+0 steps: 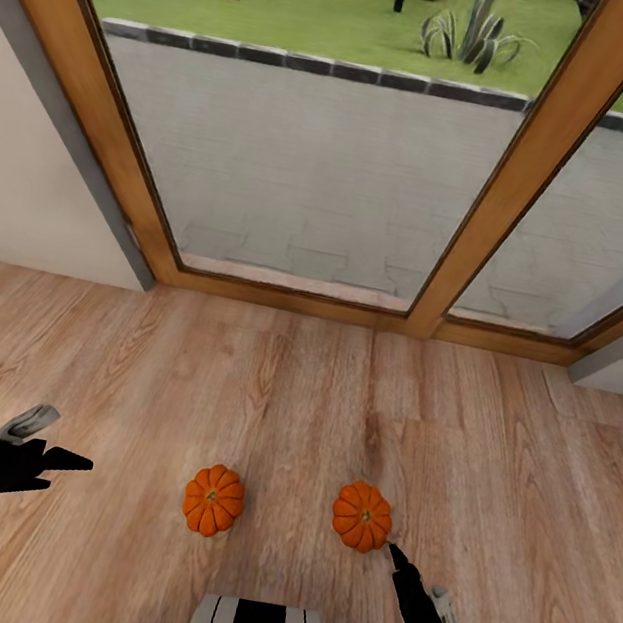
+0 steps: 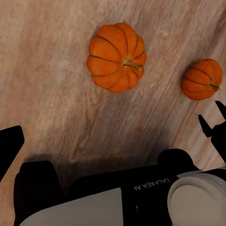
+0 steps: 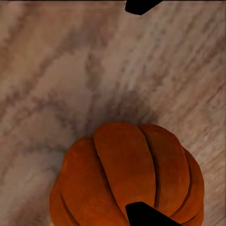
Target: Place each of the two pumpkins and all three candles from the living room inside a cabinet in the living room (use any cabinet), then make sure every cabinet is closed, and position the cauldron so it is next to a table in the living room.
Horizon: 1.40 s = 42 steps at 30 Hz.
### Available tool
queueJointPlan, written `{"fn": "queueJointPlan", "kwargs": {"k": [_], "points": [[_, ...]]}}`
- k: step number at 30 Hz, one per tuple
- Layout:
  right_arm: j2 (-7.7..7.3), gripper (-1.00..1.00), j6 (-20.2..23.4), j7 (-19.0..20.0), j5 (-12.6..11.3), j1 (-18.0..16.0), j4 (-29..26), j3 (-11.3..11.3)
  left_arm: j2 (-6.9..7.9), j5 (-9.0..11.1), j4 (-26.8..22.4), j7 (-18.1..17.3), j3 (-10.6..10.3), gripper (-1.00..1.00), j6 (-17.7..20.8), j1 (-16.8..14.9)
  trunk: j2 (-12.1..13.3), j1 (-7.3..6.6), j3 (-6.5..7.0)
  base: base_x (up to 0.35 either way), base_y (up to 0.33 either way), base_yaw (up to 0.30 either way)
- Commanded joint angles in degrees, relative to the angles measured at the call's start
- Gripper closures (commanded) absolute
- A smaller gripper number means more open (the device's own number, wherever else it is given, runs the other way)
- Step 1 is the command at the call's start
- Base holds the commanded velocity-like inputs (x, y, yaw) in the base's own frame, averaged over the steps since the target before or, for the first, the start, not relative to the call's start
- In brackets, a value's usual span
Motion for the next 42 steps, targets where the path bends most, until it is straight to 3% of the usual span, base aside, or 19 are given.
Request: {"fn": "queueJointPlan", "kwargs": {"k": [1,42], "points": [[-0.23,-1.00,-0.3,0.1,-0.4,0.0,0.0,0.6,0.02,0.6,0.0,0.5,-0.1,-1.00,0.0,-0.1,0.0,-0.01,-0.03,0.000,0.000,0.000],[-0.23,-1.00,-0.3,-0.5,0.1,-0.4,-0.5,1.1,-0.06,0.6,0.4,0.5,-0.2,-1.00,0.0,-0.1,0.0,-0.01,-0.03,0.020,0.037,0.000]]}}
